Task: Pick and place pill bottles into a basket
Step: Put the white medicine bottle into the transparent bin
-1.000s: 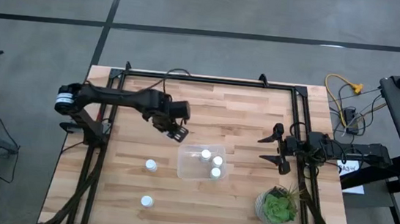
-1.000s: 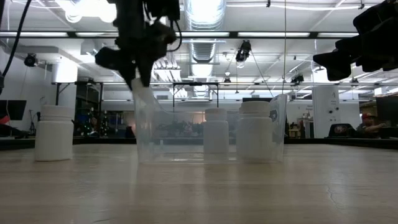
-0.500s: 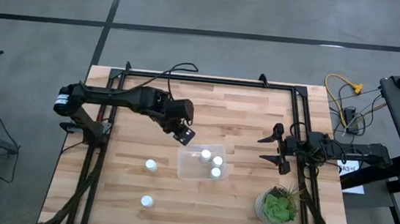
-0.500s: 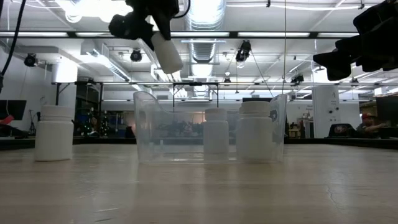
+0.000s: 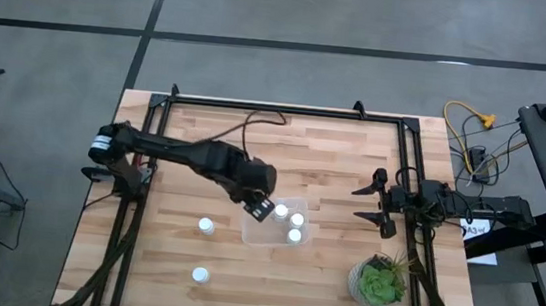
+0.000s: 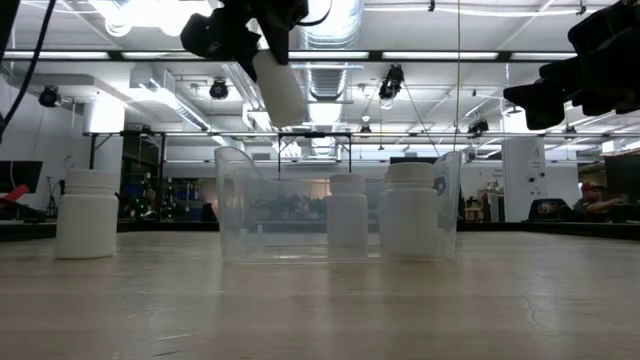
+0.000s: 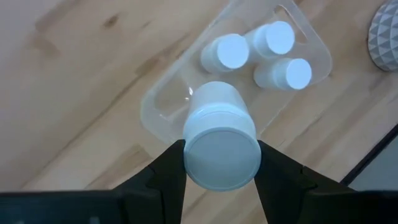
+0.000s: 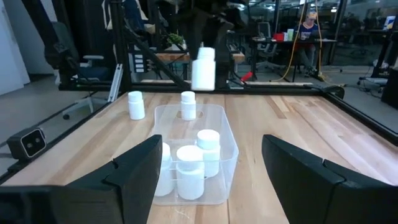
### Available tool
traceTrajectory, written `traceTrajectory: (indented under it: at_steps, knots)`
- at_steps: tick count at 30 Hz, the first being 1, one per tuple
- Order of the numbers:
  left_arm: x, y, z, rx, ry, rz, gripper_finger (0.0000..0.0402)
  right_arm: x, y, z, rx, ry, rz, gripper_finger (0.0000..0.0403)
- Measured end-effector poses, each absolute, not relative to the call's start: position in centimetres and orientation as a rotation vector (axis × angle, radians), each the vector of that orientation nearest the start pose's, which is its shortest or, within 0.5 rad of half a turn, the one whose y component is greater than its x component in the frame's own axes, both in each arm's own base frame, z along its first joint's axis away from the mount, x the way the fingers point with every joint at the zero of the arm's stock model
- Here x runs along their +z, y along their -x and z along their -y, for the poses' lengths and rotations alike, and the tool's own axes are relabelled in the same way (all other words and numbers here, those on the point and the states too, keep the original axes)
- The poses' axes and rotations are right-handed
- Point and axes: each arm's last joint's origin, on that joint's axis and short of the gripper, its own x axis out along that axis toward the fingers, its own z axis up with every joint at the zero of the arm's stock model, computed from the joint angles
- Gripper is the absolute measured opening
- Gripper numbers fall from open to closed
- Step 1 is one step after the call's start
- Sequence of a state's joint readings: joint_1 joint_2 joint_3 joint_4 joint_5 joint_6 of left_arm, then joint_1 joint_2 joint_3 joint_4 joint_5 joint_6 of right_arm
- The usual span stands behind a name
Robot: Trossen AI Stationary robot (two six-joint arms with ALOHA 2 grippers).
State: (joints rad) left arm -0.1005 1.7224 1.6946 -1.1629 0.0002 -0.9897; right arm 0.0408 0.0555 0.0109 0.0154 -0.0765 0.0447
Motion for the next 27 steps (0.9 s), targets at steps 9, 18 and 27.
traceTrajectory:
  at_steps: [9, 18, 27]
  knots:
    - [30.8, -37.2, 4.3, 0.513, 0.721, -1.213, 0.0141, 16.4, -10.0, -0.6, 0.118, -0.05, -0.032, 0.0265]
    - [27.8, -38.2, 4.3, 0.53, 0.595, -1.336, 0.0141, 16.4, -10.0, -0.6, 0.117, -0.053, -0.032, 0.0265]
    - [24.4, -39.8, 4.3, 0.529, 0.529, -1.416, 0.0141, 16.4, -10.0, -0.6, 0.117, -0.045, -0.031, 0.0265]
